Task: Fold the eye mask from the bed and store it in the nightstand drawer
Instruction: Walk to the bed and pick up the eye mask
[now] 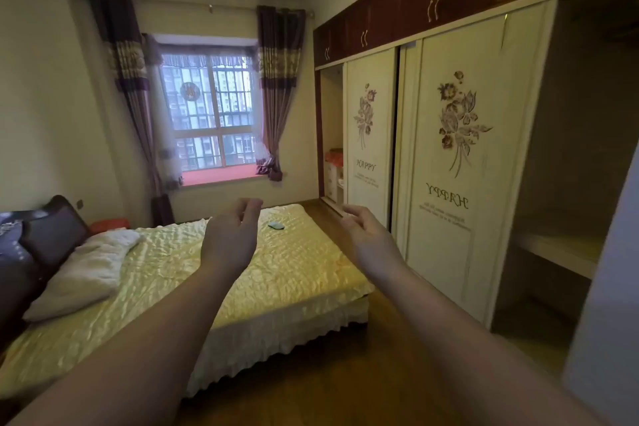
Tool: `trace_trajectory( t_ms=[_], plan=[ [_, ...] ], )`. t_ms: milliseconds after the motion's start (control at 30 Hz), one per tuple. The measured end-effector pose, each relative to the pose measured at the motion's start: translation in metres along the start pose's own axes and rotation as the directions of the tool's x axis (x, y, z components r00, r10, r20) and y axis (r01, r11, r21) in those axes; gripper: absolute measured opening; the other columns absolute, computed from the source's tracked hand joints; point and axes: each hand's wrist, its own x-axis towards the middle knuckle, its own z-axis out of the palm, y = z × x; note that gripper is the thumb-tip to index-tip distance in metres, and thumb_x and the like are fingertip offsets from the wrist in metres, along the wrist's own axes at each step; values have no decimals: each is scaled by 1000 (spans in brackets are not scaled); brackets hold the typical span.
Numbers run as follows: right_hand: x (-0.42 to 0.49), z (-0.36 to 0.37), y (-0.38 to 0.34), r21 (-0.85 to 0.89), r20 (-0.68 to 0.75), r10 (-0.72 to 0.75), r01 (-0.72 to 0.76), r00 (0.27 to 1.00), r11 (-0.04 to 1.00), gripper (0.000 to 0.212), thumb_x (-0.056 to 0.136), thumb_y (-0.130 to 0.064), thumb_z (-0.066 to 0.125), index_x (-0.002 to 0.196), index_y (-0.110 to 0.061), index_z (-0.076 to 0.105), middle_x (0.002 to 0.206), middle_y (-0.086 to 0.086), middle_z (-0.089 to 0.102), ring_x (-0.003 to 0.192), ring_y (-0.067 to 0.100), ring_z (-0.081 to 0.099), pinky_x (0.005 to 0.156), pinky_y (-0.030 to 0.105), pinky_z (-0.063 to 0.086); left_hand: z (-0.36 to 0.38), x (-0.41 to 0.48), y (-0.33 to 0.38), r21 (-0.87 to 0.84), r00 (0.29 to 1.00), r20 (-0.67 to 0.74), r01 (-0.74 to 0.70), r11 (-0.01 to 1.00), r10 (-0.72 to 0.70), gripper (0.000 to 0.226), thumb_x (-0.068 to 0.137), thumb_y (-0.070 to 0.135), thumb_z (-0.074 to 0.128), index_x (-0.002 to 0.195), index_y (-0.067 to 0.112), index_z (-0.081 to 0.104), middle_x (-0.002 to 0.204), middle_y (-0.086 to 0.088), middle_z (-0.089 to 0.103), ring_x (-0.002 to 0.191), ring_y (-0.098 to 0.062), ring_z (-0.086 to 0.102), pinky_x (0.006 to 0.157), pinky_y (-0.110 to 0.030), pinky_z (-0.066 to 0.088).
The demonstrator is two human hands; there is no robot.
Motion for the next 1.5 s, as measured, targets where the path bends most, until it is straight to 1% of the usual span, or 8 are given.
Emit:
trace_trajectory(
  t_ms=[133,200,267,367,500,967,1100,1500],
  plan=[
    [6,-20,18,21,-71,79,-78,994,997,34,104,-32,48,137,-29,53,117,-12,53,106,8,50,86,28,43,17,-2,0,-10,999,25,42,999,-42,41,101,47,40,120,26,69,101,5,65,94,-17,54,78,-33,36],
    [13,-29,24,3,-108,86,-86,990,996,34,101,-28,55,135,-29,55,110,-14,56,103,10,54,89,34,49,27,-2,0,-29,998,12,68,997,-68,39,100,46,43,120,26,69,98,7,65,92,-17,57,73,-33,37],
    [20,-36,32,-9,-136,74,-76,988,997,34,99,-25,58,133,-30,57,101,-19,55,96,5,54,84,31,49,35,-2,0,-76,995,8,97,992,-96,36,98,47,45,117,28,68,101,7,67,96,-21,64,77,-34,46],
    [29,-44,44,-33,-142,50,-55,989,998,31,99,-24,58,130,-30,58,95,-24,53,85,-5,51,69,19,44,53,-2,4,-142,992,24,129,981,-127,32,91,49,46,111,34,66,108,2,71,107,-22,67,93,-50,55],
    [41,-52,59,-73,-138,30,-40,990,997,30,100,-23,58,130,-31,58,96,-22,54,83,-11,48,60,11,35,76,1,12,-167,989,34,148,975,-144,39,84,54,46,111,36,67,112,3,72,110,-20,68,93,-54,56],
    [127,-32,95,-94,-129,18,-30,992,995,27,100,-25,56,126,-32,58,97,-22,56,88,-4,54,62,16,42,143,83,-11,-201,991,86,115,973,-99,40,89,48,46,118,32,66,111,10,69,105,-14,70,88,-55,58],
    [160,-20,100,-104,-150,20,-36,988,994,26,100,-26,56,125,-31,59,98,-20,58,91,-1,56,71,20,48,158,123,-28,-223,988,133,105,969,-77,47,90,50,47,128,28,64,117,2,70,109,-18,68,91,-56,57],
    [258,-5,134,-155,-234,21,-58,972,986,24,102,-27,54,125,-31,58,96,-23,57,86,-3,56,64,13,41,227,226,-62,-226,977,213,53,973,-4,41,95,43,46,127,27,66,121,-3,71,114,-22,66,95,-55,56]
  ],
)
